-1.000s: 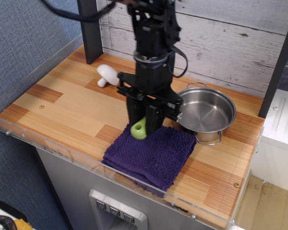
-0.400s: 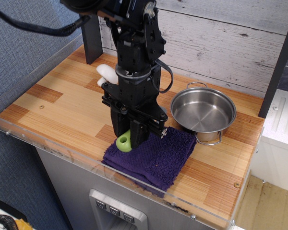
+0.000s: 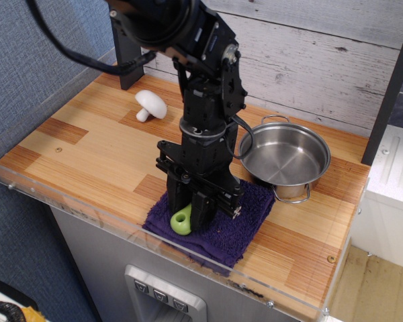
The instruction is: Put the spatula on top of the towel
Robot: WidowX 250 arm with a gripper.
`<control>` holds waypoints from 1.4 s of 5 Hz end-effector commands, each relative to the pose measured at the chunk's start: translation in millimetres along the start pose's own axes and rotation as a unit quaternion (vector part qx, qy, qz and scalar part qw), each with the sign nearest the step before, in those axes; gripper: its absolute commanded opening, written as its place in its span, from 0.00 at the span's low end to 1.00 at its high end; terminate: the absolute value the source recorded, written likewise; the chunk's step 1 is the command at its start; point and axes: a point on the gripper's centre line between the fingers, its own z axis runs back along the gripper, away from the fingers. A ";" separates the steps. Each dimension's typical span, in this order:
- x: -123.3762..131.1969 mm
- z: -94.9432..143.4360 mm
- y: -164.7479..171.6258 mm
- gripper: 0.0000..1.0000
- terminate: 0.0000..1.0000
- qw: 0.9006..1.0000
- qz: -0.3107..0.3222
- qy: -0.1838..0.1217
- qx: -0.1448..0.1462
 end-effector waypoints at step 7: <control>38.5 192.4 86.4 1.00 0.00 0.998 0.056 -0.031 -0.014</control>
